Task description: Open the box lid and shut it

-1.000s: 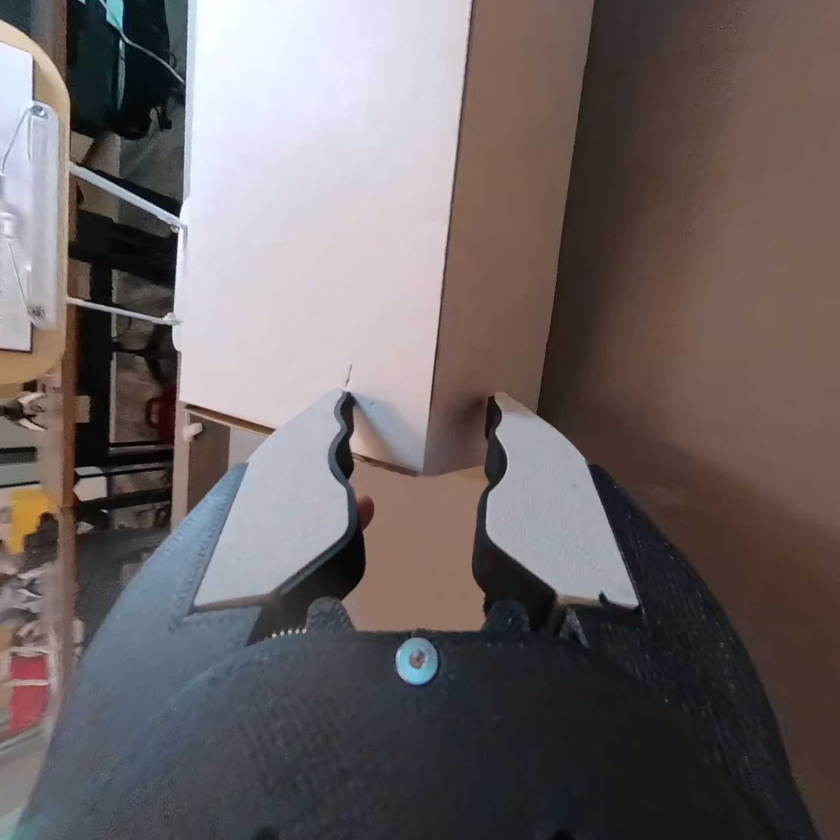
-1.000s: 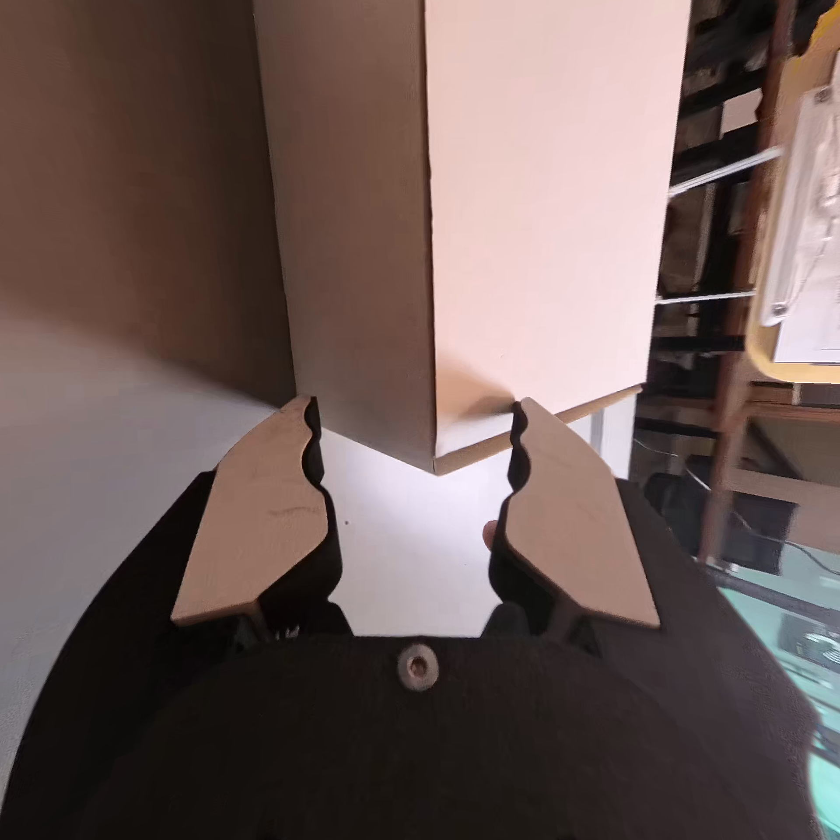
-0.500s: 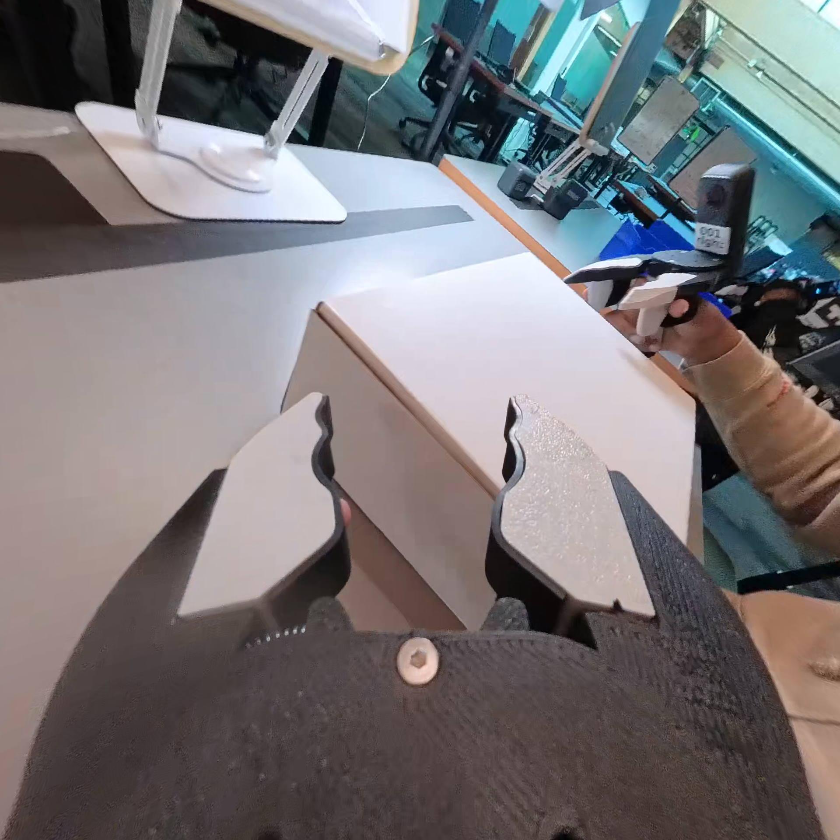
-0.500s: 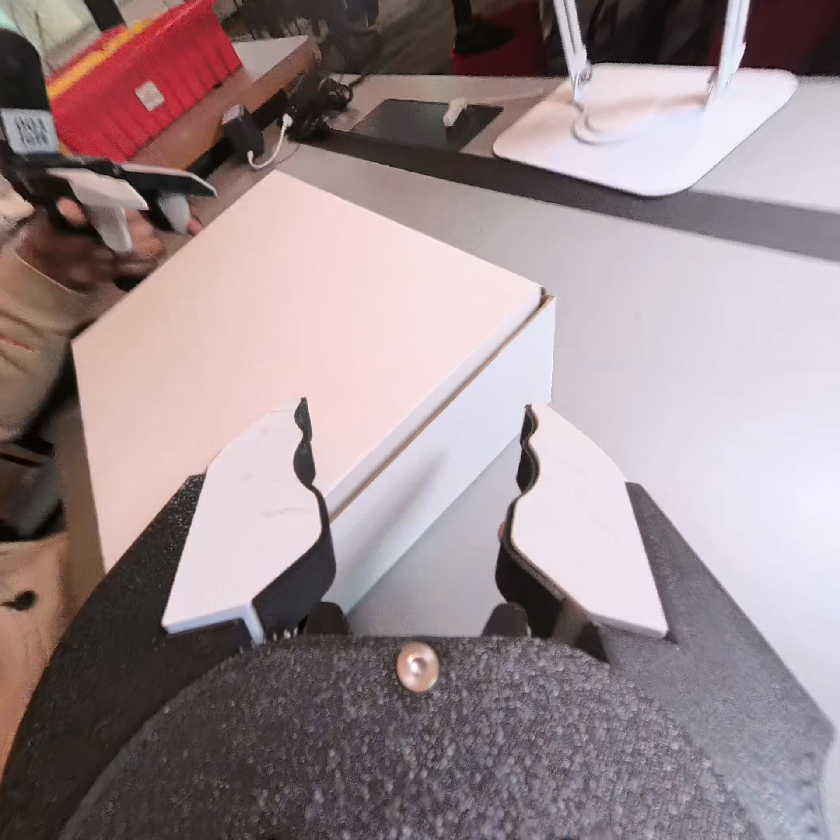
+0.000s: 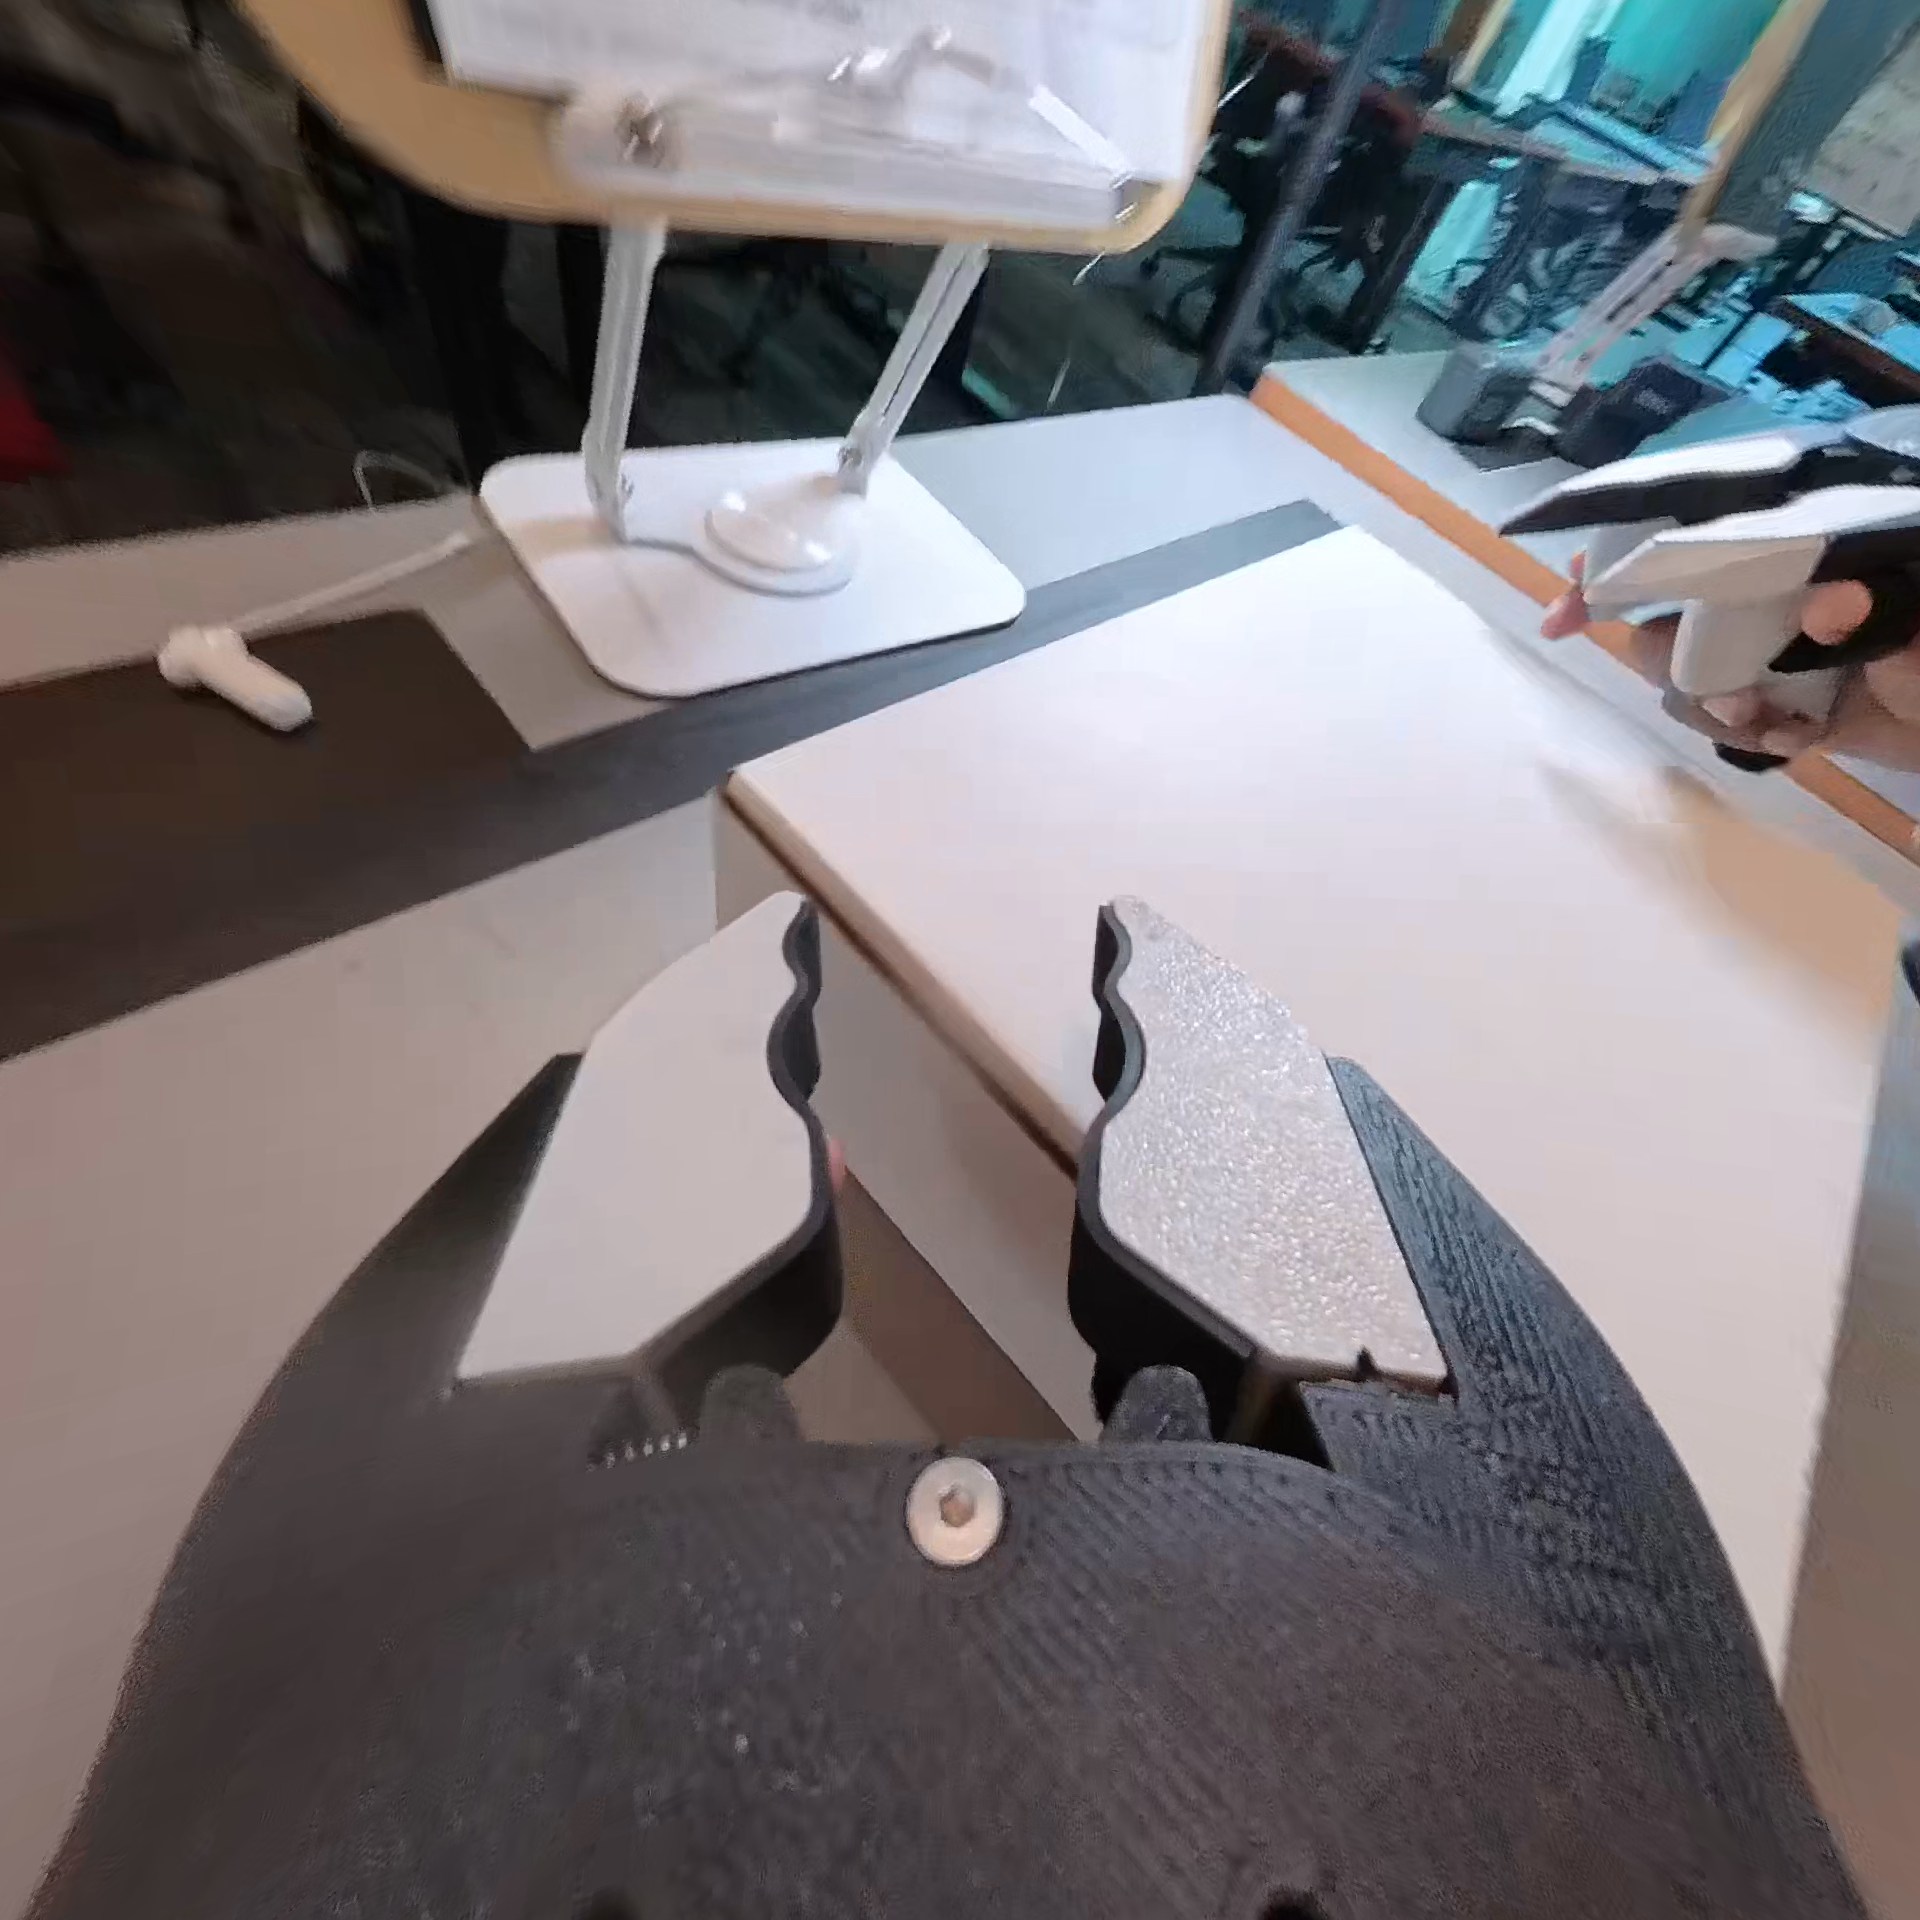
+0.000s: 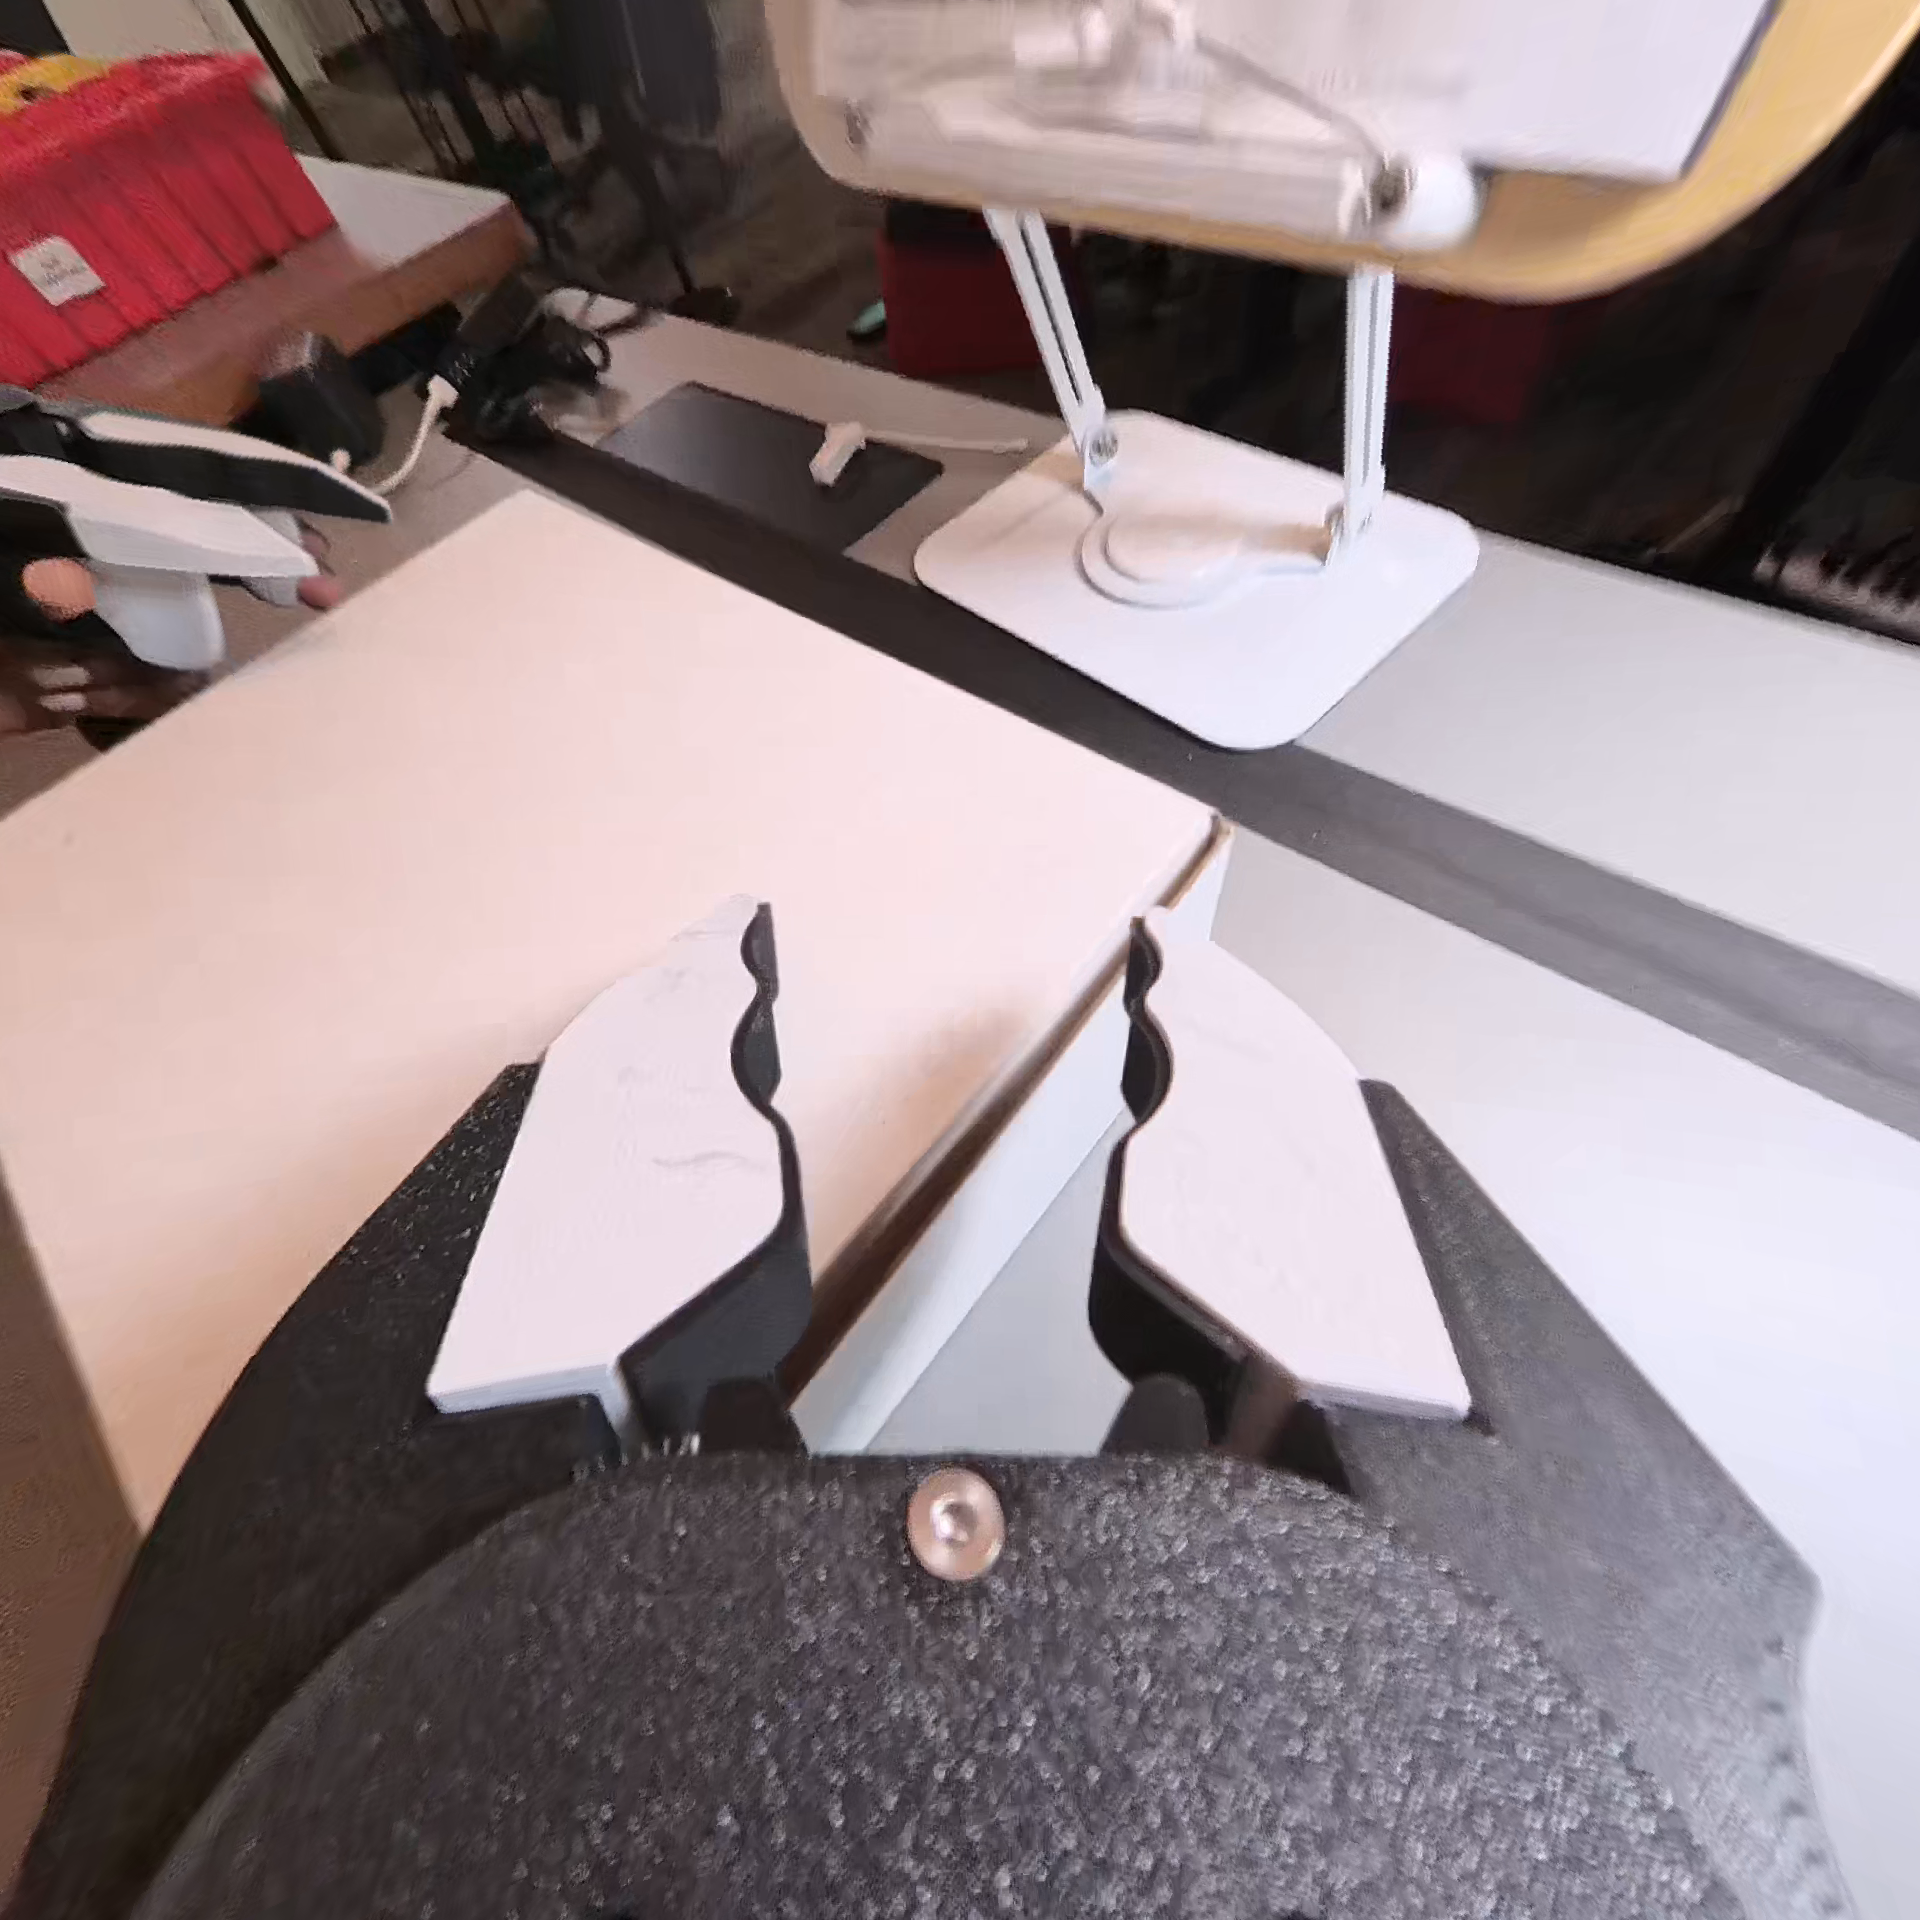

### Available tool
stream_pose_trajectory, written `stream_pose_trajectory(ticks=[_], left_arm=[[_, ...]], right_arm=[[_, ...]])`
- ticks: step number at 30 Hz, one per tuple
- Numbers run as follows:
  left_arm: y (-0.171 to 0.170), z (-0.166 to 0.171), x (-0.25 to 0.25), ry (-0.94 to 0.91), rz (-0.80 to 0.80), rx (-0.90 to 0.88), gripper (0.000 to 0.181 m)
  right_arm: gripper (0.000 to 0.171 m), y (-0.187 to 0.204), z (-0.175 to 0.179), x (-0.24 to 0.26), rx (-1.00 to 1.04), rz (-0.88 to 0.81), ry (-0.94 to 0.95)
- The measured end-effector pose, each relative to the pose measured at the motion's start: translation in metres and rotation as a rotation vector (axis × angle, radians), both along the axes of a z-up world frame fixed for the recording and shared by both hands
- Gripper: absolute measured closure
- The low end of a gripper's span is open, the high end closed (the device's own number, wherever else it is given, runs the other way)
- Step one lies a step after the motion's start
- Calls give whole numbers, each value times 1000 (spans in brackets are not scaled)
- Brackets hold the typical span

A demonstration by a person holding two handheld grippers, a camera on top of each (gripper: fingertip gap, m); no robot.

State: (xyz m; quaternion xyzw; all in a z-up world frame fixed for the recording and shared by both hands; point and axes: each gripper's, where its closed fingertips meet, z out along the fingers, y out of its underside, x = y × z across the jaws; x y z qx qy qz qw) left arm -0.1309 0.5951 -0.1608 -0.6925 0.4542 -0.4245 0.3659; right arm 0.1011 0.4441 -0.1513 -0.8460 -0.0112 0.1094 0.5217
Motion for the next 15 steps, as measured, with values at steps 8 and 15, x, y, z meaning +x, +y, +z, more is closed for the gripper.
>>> stream_pose_trajectory(ticks=[8, 15], left_arm=[[-94, 16, -86, -119, -74, 256, 112], [-134, -37, -86, -22, -60, 323, 103]], right_arm=[[86, -114, 17, -56, 189, 76, -250], [82, -130, -48, -83, 87, 100, -274]])
